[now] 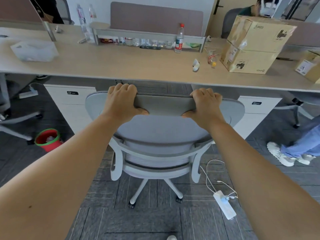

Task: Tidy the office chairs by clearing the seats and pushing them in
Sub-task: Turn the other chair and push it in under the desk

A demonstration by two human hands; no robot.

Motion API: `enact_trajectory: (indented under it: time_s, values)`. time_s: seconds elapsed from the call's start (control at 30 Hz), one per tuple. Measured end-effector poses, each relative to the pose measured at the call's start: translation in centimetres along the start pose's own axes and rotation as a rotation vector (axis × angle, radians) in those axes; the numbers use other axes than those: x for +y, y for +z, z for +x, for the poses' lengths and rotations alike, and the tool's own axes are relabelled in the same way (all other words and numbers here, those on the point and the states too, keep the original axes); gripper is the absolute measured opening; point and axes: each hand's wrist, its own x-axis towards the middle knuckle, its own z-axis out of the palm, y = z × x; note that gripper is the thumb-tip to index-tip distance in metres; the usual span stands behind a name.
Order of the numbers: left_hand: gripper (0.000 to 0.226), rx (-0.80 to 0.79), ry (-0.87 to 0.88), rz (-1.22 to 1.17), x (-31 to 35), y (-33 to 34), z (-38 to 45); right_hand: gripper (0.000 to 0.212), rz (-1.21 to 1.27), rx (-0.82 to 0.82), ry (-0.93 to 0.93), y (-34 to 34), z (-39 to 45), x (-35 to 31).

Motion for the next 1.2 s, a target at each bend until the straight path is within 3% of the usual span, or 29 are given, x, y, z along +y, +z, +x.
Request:
enact_trajectory:
  time_s: [0.37,1.2]
  values:
    - [0.06,0.015,-0.081,0.051,1.5,4.1,10.3,0.049,0.028,-0.008,-0.087,2.1,11.2,5.8]
    - [0.058,0.031,-0.019,-0.015,-6.0,9.1,29.2,0.048,0.012,0.0,-0.069,7.7,30.4,5.8]
